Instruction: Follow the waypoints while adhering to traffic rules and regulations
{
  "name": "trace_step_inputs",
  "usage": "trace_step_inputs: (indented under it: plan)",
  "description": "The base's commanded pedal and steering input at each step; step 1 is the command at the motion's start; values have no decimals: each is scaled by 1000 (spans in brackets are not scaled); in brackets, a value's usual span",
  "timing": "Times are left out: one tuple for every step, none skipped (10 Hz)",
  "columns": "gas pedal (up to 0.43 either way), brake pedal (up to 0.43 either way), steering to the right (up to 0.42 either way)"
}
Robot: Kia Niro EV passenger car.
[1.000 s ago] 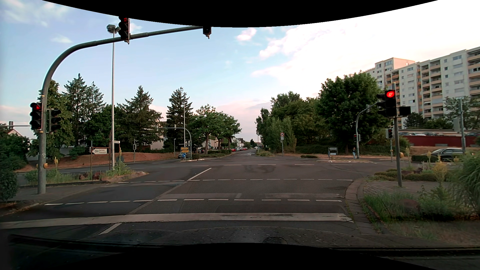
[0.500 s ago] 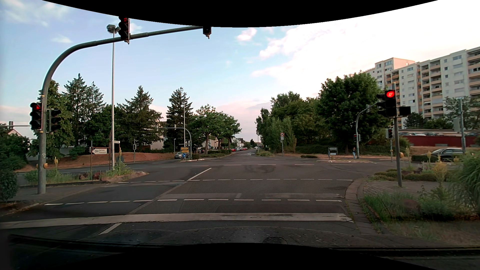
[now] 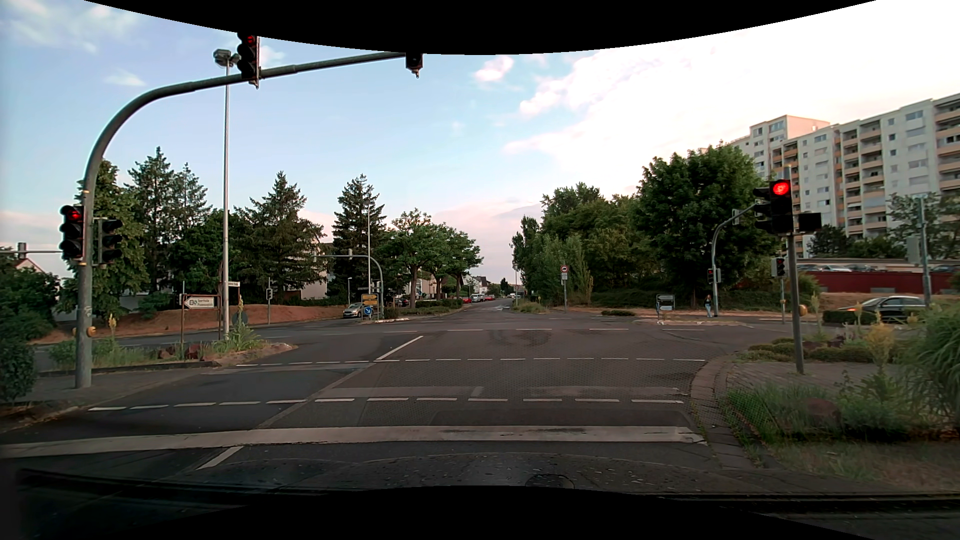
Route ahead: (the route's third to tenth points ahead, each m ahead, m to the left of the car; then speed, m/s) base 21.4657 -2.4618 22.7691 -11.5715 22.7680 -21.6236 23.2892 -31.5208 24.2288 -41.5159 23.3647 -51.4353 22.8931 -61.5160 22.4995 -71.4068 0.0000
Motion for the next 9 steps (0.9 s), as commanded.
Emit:
trace_step_inputs:
  plan:
    - [0,262,44]
    - [0,262,44]
    - [0,262,44]
    - [0,262,44]
    - [0,262,44]
    - [0,256,44]
    - [0,262,44]
    - [0,262,44]
    - [0,256,44]
